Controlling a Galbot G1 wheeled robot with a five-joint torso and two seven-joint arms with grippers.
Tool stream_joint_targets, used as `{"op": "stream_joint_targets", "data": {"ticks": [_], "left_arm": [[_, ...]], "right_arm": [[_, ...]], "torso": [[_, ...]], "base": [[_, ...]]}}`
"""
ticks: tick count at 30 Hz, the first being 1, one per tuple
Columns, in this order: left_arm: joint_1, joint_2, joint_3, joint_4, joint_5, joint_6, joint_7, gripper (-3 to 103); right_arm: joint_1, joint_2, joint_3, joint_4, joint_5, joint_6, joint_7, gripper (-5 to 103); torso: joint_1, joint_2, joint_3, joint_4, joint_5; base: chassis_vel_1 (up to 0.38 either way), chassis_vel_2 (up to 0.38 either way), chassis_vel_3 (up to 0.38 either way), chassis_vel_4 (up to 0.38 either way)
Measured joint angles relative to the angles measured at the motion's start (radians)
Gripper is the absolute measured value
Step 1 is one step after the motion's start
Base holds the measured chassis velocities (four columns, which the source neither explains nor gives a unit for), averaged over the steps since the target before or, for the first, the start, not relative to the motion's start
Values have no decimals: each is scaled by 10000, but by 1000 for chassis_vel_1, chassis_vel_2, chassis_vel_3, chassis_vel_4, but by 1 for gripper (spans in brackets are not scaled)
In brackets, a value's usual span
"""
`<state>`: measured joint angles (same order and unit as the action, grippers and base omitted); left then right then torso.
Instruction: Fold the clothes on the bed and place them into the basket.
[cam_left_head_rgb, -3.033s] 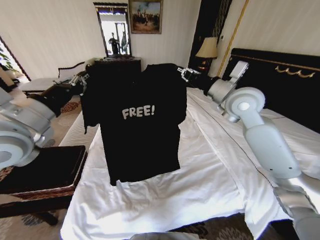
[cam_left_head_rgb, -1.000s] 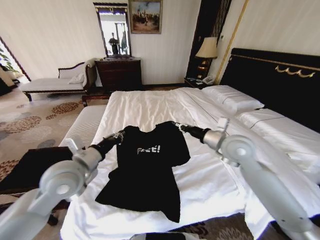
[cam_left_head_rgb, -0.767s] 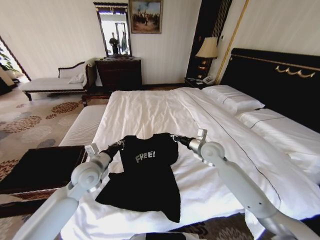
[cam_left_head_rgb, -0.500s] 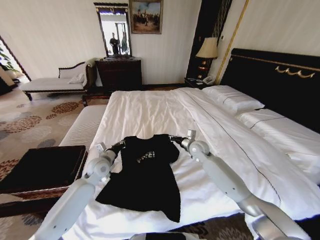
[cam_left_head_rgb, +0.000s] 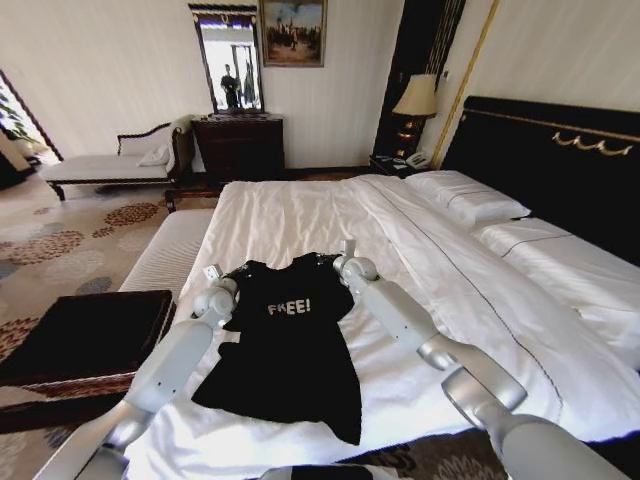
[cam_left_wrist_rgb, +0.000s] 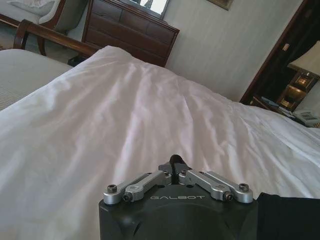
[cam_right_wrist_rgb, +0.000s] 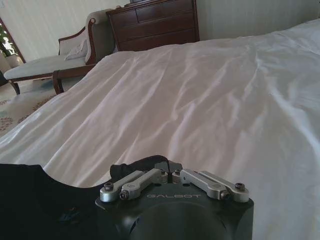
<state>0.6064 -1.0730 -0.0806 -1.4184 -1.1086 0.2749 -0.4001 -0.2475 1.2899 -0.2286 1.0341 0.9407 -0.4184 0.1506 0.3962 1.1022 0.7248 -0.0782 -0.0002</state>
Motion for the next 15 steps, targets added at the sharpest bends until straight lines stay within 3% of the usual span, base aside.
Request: {"op": "stream_joint_targets", "data": {"ticks": [5,15], "left_arm": [[-432,-236,261,909,290,-51,211,1],[-428,-365,302,1384,620,-122,277,1]], "right_arm": [[47,332,112,-733,-493,270,-205,0],[-14,639,156,-1444,-1182,650,-477,0]], "torso": [[1,-1,1,-2,4],[-1,0,-1,5,1]], "base": [[0,0,0,0],[0,0,0,0]]}}
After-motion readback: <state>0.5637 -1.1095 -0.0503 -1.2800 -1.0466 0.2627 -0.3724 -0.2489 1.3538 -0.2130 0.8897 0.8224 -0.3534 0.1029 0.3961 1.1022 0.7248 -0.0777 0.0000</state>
